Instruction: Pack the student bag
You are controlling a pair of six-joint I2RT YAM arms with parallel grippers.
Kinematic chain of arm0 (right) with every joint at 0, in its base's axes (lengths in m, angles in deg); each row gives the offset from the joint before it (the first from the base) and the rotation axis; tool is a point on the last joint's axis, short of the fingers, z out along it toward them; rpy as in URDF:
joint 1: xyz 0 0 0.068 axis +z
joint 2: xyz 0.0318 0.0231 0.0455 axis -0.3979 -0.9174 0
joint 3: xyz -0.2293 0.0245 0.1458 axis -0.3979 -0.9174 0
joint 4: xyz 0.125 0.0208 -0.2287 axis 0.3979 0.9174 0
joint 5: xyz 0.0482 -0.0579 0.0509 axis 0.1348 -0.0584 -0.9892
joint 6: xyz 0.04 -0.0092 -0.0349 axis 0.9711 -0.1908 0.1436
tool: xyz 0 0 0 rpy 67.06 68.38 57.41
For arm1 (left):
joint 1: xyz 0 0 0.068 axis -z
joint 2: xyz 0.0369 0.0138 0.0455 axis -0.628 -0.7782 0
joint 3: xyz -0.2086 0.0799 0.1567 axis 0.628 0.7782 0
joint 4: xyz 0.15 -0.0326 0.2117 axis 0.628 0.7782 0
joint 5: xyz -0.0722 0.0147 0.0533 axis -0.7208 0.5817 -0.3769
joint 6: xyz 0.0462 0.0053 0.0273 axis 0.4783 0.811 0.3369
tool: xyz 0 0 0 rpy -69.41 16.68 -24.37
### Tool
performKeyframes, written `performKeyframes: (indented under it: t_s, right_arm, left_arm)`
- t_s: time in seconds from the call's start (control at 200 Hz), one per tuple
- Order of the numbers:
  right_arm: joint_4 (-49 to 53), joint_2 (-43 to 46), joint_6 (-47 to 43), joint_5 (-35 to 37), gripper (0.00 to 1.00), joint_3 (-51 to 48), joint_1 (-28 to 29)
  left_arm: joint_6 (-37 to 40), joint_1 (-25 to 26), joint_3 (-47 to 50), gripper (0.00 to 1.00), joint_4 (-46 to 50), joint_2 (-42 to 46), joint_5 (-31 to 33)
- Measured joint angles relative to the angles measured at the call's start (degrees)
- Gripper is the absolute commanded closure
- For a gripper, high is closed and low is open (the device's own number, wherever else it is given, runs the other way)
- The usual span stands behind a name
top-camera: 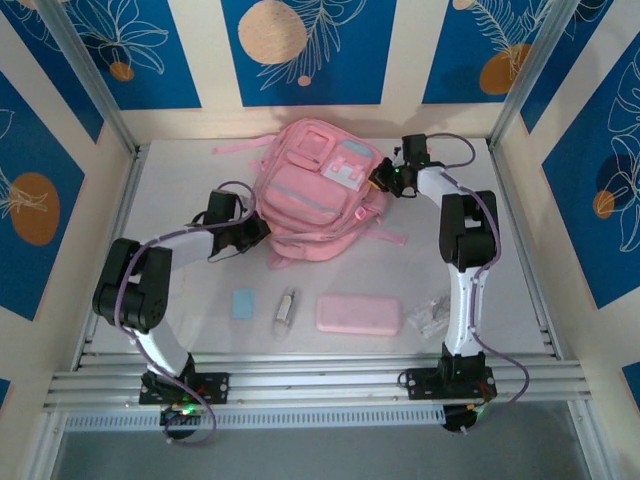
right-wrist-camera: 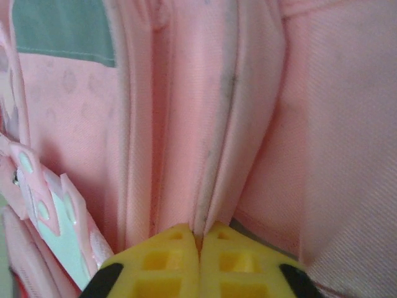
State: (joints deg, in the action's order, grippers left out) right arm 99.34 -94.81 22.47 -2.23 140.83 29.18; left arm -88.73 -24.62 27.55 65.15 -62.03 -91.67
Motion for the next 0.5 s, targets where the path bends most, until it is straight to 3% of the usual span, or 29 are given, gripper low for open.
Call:
performKeyframes:
  t_s: [0.25, 0.475, 0.5]
  right_arm:
    - [-9.55, 12.68, 3.82, -1.38, 1.00, -19.78, -0.61]
    - [-13.64, 23.04, 10.69, 2.97, 1.00, -33.57, 2.25]
    - [-14.05, 23.69, 11.85, 3.80, 1.00, -34.53, 2.99]
  left_arm:
    - [2.05, -1.42, -6.43, 1.00, 0.70, -5.62, 4.70]
    - [5.27, -2.03, -18.12, 1.00, 1.99, -13.94, 8.70]
    - [5.86, -2.05, -19.61, 0.96, 2.56, -14.88, 9.03]
